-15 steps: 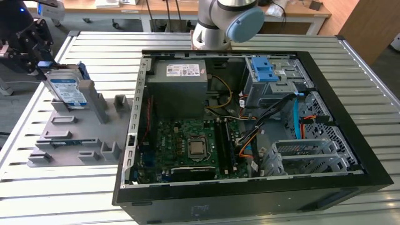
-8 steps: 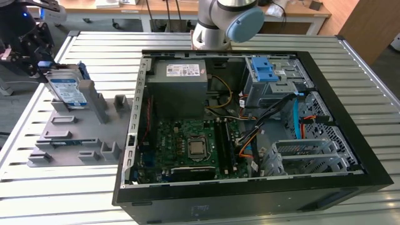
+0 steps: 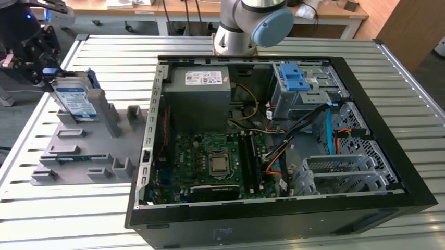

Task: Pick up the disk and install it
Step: 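Pick up the disk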

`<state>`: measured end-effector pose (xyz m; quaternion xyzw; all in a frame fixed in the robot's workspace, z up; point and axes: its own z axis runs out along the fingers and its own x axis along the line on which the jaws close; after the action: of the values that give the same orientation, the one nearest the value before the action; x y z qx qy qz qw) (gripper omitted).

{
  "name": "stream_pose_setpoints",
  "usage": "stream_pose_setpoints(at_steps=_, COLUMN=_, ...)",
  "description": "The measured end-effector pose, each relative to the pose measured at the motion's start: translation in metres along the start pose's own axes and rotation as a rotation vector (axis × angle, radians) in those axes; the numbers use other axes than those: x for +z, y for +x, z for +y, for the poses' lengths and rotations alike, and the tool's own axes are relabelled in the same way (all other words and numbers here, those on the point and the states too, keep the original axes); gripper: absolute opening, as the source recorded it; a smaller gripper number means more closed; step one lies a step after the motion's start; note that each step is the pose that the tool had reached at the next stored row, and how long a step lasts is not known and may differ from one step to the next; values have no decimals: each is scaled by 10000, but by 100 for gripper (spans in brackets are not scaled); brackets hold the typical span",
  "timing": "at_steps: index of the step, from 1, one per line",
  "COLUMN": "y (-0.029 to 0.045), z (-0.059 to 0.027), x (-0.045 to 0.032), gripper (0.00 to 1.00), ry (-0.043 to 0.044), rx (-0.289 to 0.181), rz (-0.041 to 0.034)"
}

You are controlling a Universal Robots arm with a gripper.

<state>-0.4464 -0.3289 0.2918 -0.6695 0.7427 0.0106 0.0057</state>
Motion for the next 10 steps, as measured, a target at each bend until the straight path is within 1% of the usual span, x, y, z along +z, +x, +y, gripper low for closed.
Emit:
stream_pose_setpoints(at_steps=3, y=-14, z=1, x=18, gripper=58, ry=1, rx=0, rz=-1)
stream_pose_setpoints(at_steps=7, y=0, z=0, x=66, gripper=58, ry=-1, rx=0, rz=0)
stream_pose_setpoints(at_steps=10, y=1, z=0, x=69, gripper=58, ry=-4, rx=1, rz=2)
